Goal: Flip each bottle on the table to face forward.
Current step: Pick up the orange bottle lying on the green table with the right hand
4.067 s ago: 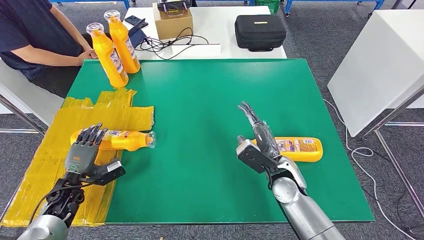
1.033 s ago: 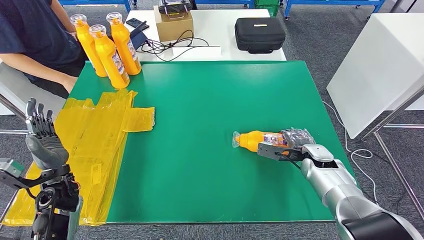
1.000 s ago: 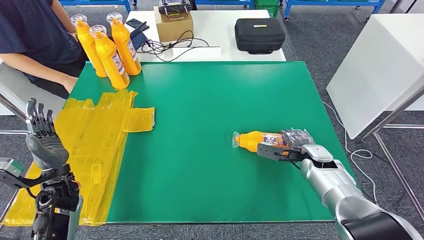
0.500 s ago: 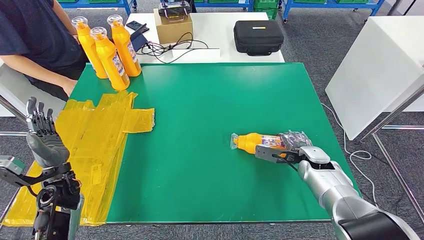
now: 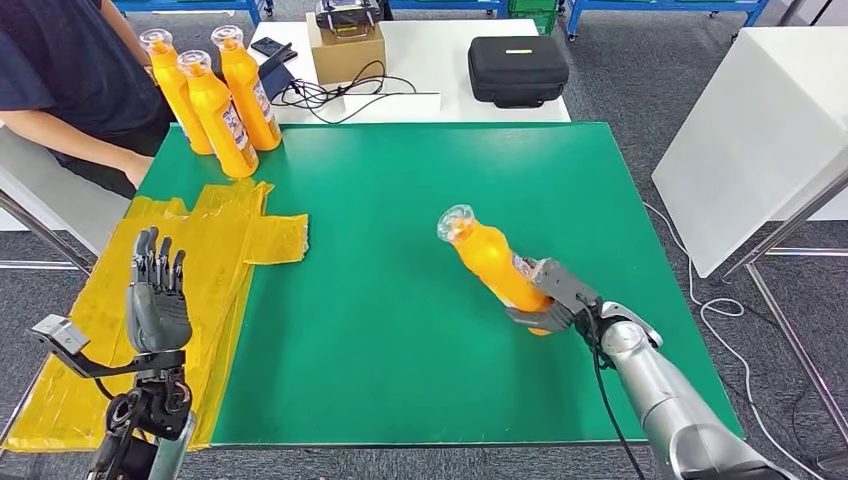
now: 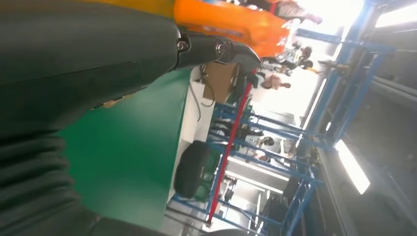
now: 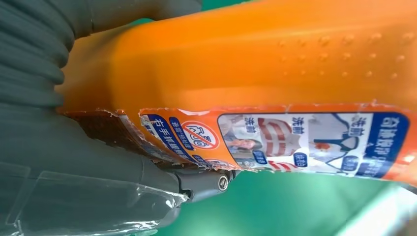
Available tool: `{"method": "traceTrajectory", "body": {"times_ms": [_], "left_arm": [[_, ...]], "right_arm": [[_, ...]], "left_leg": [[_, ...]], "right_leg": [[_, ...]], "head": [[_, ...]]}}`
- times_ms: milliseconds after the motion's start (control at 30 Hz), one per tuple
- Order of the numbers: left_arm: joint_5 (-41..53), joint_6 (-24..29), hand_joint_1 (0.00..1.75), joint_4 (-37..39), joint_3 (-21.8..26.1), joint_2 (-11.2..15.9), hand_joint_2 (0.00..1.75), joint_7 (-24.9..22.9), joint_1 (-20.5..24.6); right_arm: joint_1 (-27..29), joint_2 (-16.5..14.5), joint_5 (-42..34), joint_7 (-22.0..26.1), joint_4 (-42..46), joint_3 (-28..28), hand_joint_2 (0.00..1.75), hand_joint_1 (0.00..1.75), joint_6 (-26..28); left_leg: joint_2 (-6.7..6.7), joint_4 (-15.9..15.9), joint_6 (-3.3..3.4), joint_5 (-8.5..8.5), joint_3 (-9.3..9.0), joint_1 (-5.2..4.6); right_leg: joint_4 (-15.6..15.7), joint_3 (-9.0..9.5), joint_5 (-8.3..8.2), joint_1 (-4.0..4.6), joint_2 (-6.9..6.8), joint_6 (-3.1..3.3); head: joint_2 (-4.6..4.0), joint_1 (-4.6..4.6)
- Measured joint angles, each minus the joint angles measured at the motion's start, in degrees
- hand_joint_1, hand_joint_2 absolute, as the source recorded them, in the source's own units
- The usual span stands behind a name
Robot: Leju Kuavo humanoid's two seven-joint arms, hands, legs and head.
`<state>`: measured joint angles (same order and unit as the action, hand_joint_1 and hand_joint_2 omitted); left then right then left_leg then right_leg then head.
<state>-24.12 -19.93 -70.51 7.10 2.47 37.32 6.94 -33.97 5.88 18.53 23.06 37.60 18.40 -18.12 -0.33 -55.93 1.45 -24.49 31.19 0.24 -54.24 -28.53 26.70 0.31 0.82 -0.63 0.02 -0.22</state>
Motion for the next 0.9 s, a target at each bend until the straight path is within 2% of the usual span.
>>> {"method": "traceTrajectory", "body": {"times_ms": [67,167,300,400,533,667,833,900], "left_arm": [[-1.04,-0.48,0.00,0.32,-1.22,0.14,1.75,-0.10,-0.33],[-2.01,-0.35,0.00,0.06,-3.32,0.00,1.75,0.14,-1.29],[-2.19,1.97,0.00,-2.19,-6.36,-1.11,1.75,0.42,-2.99],[-2.50,3.39,0.00,-3.81,-8.77,-1.79,1.75,0.15,-3.67],[-2.81,3.52,0.00,-3.99,-11.34,-2.82,1.75,-0.44,-2.78],[-2.80,3.05,0.00,-3.03,-13.47,-4.14,1.75,-0.96,-0.08],[-2.80,2.97,0.00,-2.80,-13.90,-4.45,1.75,-1.08,0.57],[-2.80,2.82,0.00,-2.56,-14.40,-4.83,1.75,-1.39,1.36]], "right_arm": [[1.56,-0.04,-5.71,1.13,4.10,-0.21,1.75,1.75,0.16],[3.71,-0.89,-11.35,0.80,12.16,0.94,1.75,1.75,3.77],[4.73,-4.54,-10.99,-2.72,20.41,5.18,1.75,1.75,9.20],[4.01,-7.77,-11.57,-4.75,23.33,8.78,1.75,1.75,12.21],[1.86,-11.15,-11.44,-5.32,22.96,11.34,1.75,1.75,15.86],[-1.39,-14.70,-7.74,-6.43,18.47,13.16,1.75,1.75,20.58],[-2.33,-15.68,-6.54,-7.11,17.11,13.67,1.75,1.75,21.56],[-3.51,-17.09,-5.09,-8.08,15.14,14.34,1.75,1.75,22.51]], "left_leg": [[-0.02,0.00,0.01,0.02,0.19,-0.01],[0.08,0.00,0.01,0.01,0.39,-0.02],[0.14,0.00,0.01,0.00,0.56,-0.01],[0.05,0.01,-0.01,0.02,0.64,0.02],[0.01,0.02,-0.05,0.06,0.68,0.03],[0.05,0.02,-0.07,0.10,0.71,0.02],[0.07,0.01,-0.07,0.11,0.70,0.01],[0.07,0.01,-0.06,0.12,0.70,0.01]], "right_leg": [[-0.03,-0.14,0.00,0.00,-0.04,0.00],[-0.05,-0.36,0.00,-0.01,0.06,0.00],[-0.05,-0.61,0.00,0.00,0.14,0.00],[-0.06,-0.71,0.01,0.01,0.07,0.01],[-0.08,-0.70,0.01,0.03,0.03,0.02],[-0.10,-0.71,-0.03,0.01,0.06,0.00],[-0.10,-0.71,-0.04,0.00,0.07,-0.01],[-0.10,-0.72,-0.04,0.00,0.06,-0.01]], "head": [[0.00,0.01],[0.00,0.01],[0.00,0.00],[0.00,-0.01],[0.00,0.01],[0.00,0.01],[0.00,0.01],[0.00,0.02]]}}
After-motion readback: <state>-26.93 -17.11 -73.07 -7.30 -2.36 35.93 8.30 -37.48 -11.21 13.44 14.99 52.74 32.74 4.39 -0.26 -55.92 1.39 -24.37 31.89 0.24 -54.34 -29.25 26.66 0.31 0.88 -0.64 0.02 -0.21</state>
